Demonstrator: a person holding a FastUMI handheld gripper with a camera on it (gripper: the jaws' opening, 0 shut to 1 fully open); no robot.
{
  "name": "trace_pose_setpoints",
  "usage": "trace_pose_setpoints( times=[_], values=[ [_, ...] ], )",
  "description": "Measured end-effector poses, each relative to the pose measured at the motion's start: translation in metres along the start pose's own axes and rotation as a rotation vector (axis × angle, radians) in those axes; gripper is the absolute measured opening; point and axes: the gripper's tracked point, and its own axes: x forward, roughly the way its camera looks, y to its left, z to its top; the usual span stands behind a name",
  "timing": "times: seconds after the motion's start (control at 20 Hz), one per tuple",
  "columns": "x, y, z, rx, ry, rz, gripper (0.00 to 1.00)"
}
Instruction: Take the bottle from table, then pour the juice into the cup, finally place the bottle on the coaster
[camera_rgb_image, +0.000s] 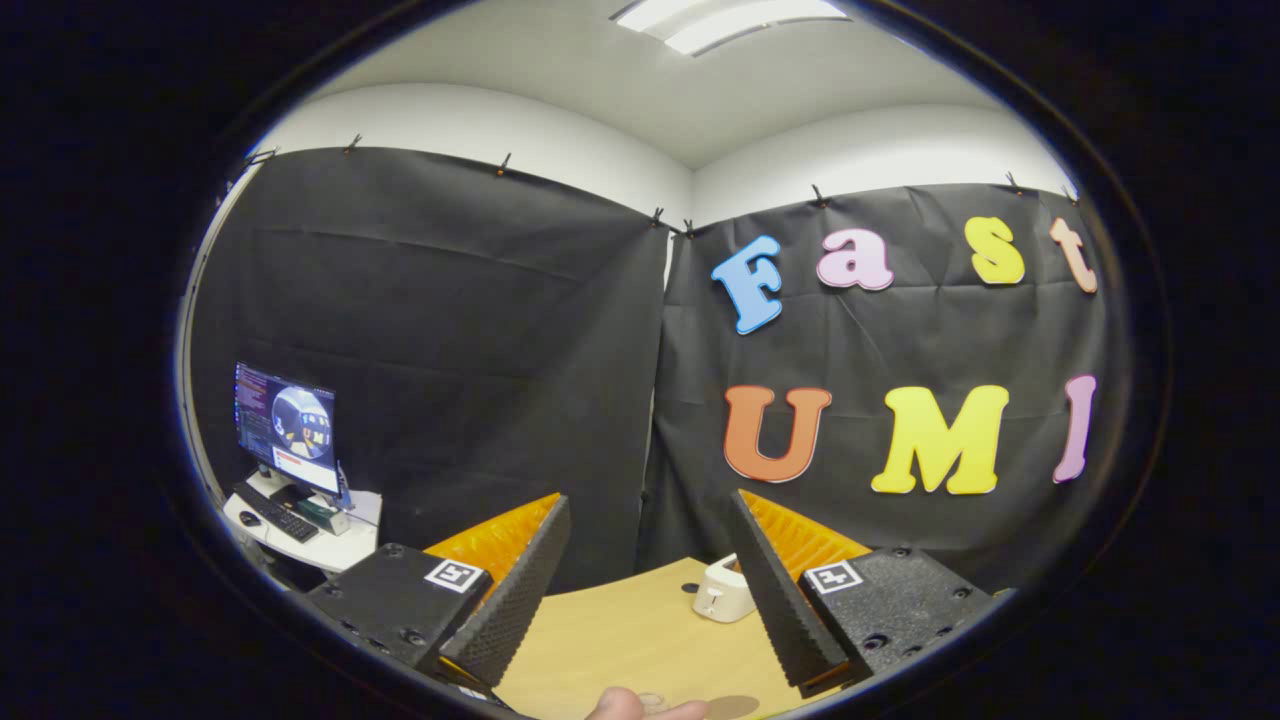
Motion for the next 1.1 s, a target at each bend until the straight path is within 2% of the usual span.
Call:
trace_pose_setpoints(
  times=[0.2,0.4,0.65,0.85,1.1],
  values=[
    [-0.006,-0.006,-0.005,-0.007,0.005,-0.053,1.0],
    [-0.021,-0.027,-0.01,-0.024,0.019,-0.237,1.0],
    [-0.033,-0.032,-0.021,0.032,0.043,-0.373,1.0],
    [-0.04,-0.017,-0.032,0.053,0.042,-0.418,1.0],
    [-0.071,-0.012,-0.061,0.023,0.055,-0.561,1.0]
  ],
)
